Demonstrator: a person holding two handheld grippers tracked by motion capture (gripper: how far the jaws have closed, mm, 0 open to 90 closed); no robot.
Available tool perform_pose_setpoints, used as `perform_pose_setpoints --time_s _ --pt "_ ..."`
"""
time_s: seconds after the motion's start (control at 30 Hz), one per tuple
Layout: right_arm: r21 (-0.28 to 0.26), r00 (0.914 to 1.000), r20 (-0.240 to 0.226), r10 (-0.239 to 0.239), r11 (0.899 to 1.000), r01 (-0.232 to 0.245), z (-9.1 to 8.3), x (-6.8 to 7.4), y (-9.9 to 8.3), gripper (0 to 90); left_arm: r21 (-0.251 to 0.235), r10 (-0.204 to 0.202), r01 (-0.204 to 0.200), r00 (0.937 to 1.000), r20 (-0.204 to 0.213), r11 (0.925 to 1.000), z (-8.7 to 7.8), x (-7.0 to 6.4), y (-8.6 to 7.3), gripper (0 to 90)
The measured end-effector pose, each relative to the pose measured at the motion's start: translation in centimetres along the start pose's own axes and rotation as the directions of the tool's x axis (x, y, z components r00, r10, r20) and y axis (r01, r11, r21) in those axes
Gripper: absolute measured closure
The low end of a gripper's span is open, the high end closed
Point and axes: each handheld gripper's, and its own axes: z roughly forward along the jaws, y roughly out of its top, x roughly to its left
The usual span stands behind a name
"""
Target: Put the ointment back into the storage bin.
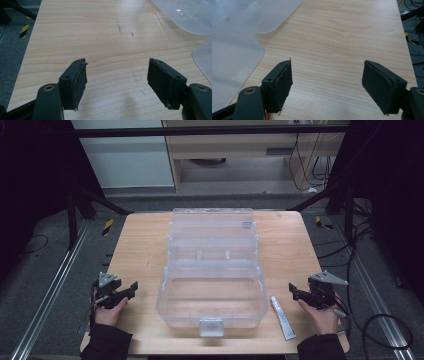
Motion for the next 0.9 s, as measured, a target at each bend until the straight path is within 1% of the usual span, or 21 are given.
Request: perform_pose_setpoints --time_s 0.03,0.07,0.1,0.13,0.17,0.23,0.27,0.3,0.33,0.37,0.47,0.5,0.57,0.63,0.67,0.73,0.9 --pt "0.000 1.0000 0.000 0.000 1.000 0.000 0.0 0.0 0.0 24.2 0.000 0.000 0.000 1.0000 0.000 1.0000 0.0 0.0 0.0 31.2" --pt "0.004 0.9998 0.000 -0.018 1.000 0.018 -0.2 0.3 0.2 24.1 0.001 -0.001 0.001 1.0000 0.000 1.0000 0.0 0.0 0.0 31.2" --pt "0.004 0.9998 0.000 -0.018 1.000 0.018 -0.2 0.3 0.2 24.1 0.001 -0.001 0.001 1.0000 0.000 1.0000 0.0 0.0 0.0 31.2" --pt "0.017 0.9996 -0.007 -0.028 0.999 0.028 -0.3 0.6 0.3 25.0 0.001 -0.002 0.002 1.0000 0.000 1.0000 0.0 0.0 0.0 31.2" --pt "0.017 0.9996 -0.007 -0.028 0.999 0.028 -0.3 0.6 0.3 25.0 0.000 -0.001 0.001 1.0000 -0.001 1.0000 0.0 0.0 0.0 31.2" --pt "0.022 0.9993 -0.009 -0.037 0.999 0.037 -0.5 1.0 0.4 27.0 -0.001 0.001 -0.001 1.0000 0.001 1.0000 -0.1 0.0 0.0 31.0" --pt "0.023 0.9995 -0.014 -0.029 0.999 0.029 -0.6 1.2 0.4 28.4 -0.002 0.008 -0.008 1.0000 -0.001 1.0000 -0.2 0.0 0.0 31.0" --pt "0.028 0.9993 -0.014 -0.036 0.999 0.036 -0.8 1.4 0.5 29.6 0.000 0.008 -0.008 1.0000 0.000 1.0000 -0.2 0.0 0.0 31.0" --pt "0.047 0.9985 -0.015 -0.053 0.997 0.054 -1.2 1.9 0.8 31.1 0.003 0.010 -0.010 1.0000 -0.001 1.0000 -0.1 -0.1 0.0 31.0" --pt "0.047 0.9985 -0.015 -0.053 0.997 0.054 -1.2 1.9 0.8 31.1 0.003 0.010 -0.010 1.0000 -0.001 1.0000 -0.1 -0.1 0.0 31.0" --pt "0.063 0.9975 -0.025 -0.066 0.996 0.068 -2.1 2.3 1.4 32.4 0.004 0.011 -0.011 0.9999 0.003 0.9999 -0.1 -0.3 0.0 31.0" --pt "0.063 0.9975 -0.025 -0.066 0.996 0.068 -2.1 2.3 1.4 32.4 0.004 0.011 -0.011 0.9999 0.003 0.9999 -0.1 -0.3 0.0 31.1" --pt "0.077 0.9956 -0.031 -0.088 0.993 0.090 -2.9 2.6 2.0 33.8 0.008 0.009 -0.009 0.9999 0.005 0.9999 0.0 -0.2 0.0 31.2" --pt "0.087 0.9958 -0.033 -0.085 0.992 0.088 -3.1 2.7 2.2 34.1 0.011 0.010 -0.010 0.9999 0.004 0.9999 0.1 -0.2 0.0 31.3" --pt "0.089 0.9946 -0.034 -0.099 0.991 0.101 -3.3 2.8 2.4 34.5 0.013 0.011 -0.011 0.9999 0.004 0.9999 0.0 -0.2 0.0 31.4" --pt "0.116 0.9945 -0.054 -0.090 0.989 0.096 -3.9 3.2 3.1 34.9 0.011 0.010 -0.011 0.9999 0.006 0.9999 0.0 -0.2 0.0 31.5" --pt "0.130 0.9926 -0.066 -0.102 0.985 0.110 -4.5 3.8 3.7 35.5 0.011 0.016 -0.016 0.9998 0.010 0.9998 0.0 -0.3 0.0 31.5"
